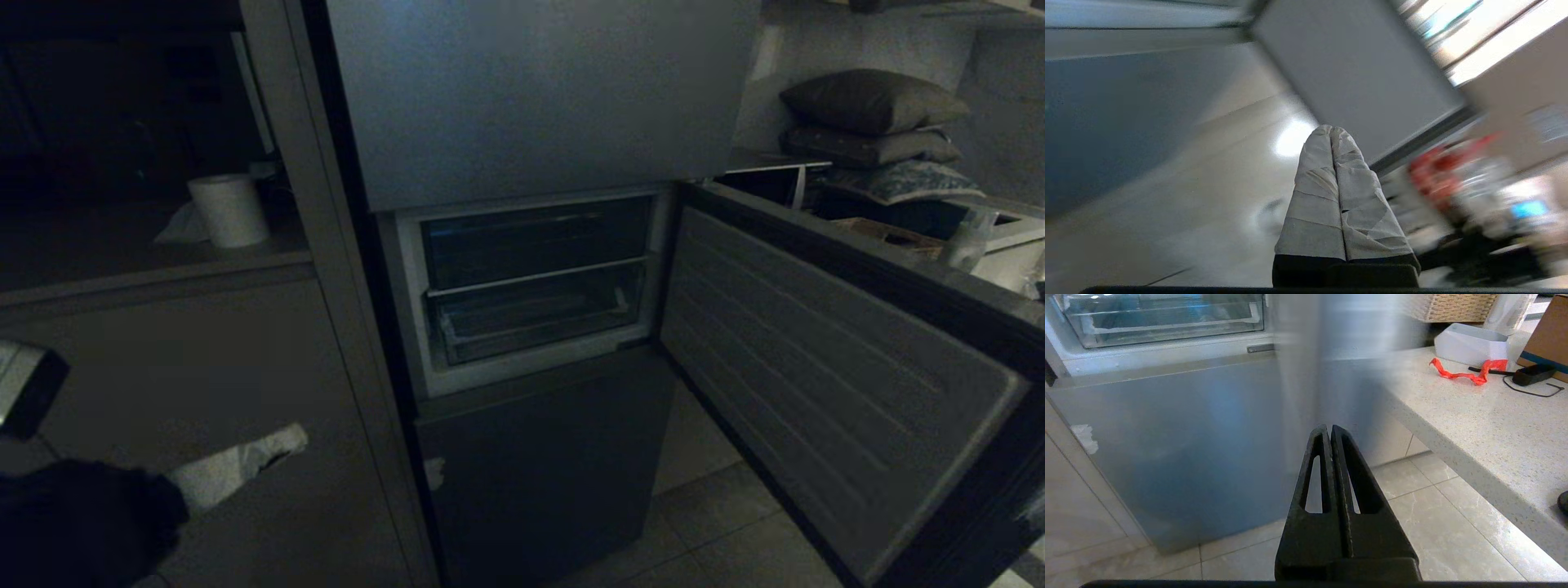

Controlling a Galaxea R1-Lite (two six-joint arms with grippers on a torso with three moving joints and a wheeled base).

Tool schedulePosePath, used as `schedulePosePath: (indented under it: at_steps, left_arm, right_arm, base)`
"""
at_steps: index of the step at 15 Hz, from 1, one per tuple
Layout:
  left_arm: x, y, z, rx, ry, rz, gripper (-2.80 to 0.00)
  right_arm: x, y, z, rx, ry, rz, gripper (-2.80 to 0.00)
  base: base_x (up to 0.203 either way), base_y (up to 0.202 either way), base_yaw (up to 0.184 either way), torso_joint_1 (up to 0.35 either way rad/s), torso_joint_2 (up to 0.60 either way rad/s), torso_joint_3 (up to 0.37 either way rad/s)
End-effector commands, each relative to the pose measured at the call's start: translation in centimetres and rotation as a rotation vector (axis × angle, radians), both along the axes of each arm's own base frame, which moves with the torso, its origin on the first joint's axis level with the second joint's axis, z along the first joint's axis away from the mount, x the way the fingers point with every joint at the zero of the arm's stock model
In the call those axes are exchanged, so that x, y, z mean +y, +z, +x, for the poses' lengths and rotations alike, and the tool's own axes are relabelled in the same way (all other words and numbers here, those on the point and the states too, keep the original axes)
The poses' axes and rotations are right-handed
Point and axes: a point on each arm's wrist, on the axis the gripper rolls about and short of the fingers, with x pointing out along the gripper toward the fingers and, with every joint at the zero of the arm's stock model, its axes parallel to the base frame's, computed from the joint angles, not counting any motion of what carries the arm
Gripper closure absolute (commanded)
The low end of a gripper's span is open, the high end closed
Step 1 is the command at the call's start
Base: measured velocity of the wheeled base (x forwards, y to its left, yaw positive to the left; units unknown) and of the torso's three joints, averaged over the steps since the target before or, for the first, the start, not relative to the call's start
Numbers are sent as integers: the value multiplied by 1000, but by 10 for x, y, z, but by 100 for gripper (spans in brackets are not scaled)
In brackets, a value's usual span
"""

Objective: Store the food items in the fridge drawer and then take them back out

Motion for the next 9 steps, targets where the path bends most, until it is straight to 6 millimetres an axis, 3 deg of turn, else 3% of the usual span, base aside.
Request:
schedulePosePath:
  at_steps: [1, 4, 5, 7, 9]
  left_arm:
    - [7, 3, -18, -31, 24, 55, 0]
    - [9, -3, -18, -35, 102, 161, 0]
    - [11, -8, -18, -64, 150, 268, 0]
    - [17, -28, -24, -91, 257, 512, 0]
    - [21, -44, -32, -87, 289, 626, 0]
  right_arm:
    - [0, 0, 0, 0, 0, 0, 0]
    - [0, 0, 0, 0, 0, 0, 0]
    - [0, 0, 0, 0, 0, 0, 0]
    - [0, 0, 0, 0, 0, 0, 0]
    - [0, 0, 0, 0, 0, 0, 0]
  base:
    - [0, 0, 0, 0, 0, 0]
    - [0, 0, 0, 0, 0, 0]
    - [0, 0, 0, 0, 0, 0]
    - [0, 0, 0, 0, 0, 0]
    - [0, 0, 0, 0, 0, 0]
